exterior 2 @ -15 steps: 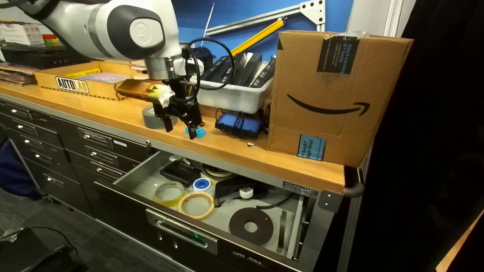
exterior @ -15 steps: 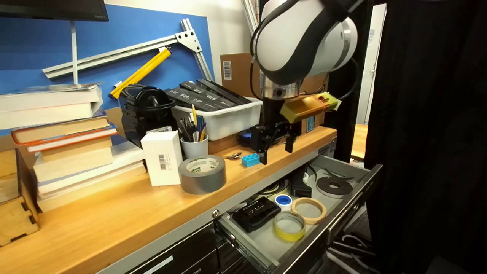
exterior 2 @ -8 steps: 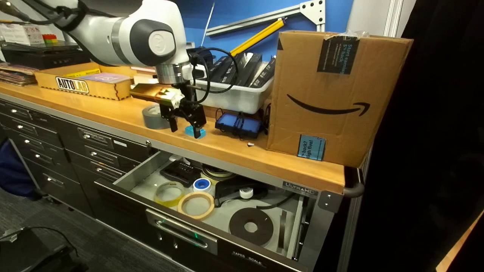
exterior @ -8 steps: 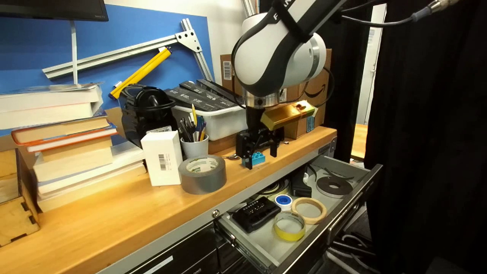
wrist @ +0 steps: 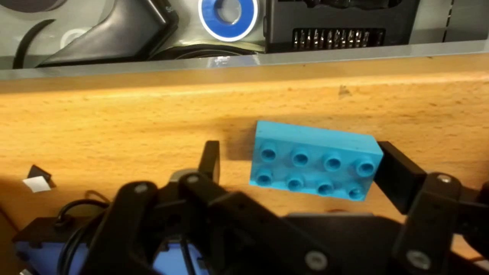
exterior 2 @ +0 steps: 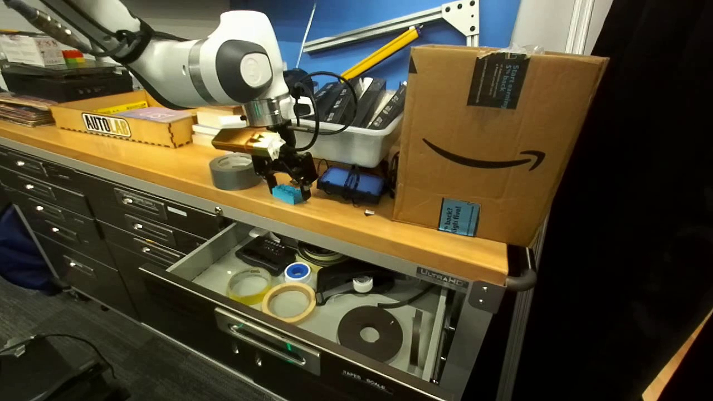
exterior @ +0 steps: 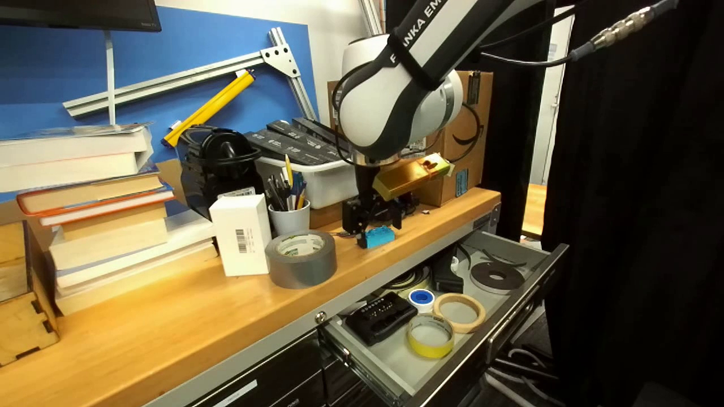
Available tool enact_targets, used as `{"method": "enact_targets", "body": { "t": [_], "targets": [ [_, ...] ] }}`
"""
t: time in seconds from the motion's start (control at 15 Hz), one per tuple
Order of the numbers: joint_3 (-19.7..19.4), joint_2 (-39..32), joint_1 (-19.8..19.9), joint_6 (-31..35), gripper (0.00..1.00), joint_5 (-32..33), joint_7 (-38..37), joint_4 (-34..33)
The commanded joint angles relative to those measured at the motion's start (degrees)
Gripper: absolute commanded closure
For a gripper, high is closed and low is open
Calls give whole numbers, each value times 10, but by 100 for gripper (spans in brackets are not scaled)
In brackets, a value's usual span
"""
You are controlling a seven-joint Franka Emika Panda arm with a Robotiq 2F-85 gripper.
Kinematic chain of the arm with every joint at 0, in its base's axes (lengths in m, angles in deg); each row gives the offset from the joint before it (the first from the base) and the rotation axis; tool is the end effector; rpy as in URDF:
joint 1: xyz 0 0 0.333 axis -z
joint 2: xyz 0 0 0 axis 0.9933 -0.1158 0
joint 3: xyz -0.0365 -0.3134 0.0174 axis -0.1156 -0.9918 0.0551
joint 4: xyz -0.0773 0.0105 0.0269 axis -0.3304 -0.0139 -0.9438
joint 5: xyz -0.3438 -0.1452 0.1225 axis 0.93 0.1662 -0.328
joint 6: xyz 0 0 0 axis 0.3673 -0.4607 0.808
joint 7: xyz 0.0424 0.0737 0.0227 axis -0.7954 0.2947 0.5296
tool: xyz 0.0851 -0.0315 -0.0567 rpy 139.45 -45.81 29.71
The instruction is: Put the blue square into the drawer.
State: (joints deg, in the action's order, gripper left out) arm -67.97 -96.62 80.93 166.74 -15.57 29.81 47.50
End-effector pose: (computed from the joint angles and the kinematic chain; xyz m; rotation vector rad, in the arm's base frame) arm 0.5777 0.0518 0.3477 2.9927 0.1093 0.1923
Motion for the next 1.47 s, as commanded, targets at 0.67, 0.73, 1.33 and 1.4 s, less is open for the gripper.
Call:
{"method": "enact_targets", "body": {
  "t": [0.67, 0.73, 1.33, 1.4],
  "targets": [
    [-49, 128, 40, -186, 54, 9, 82, 112],
    [-55, 125, 46, -150, 54, 3, 85, 131],
    [-90, 155, 83, -59, 0, 19, 92, 213],
    [-94, 157, 88, -104, 0, 45, 97, 207]
  ]
}}
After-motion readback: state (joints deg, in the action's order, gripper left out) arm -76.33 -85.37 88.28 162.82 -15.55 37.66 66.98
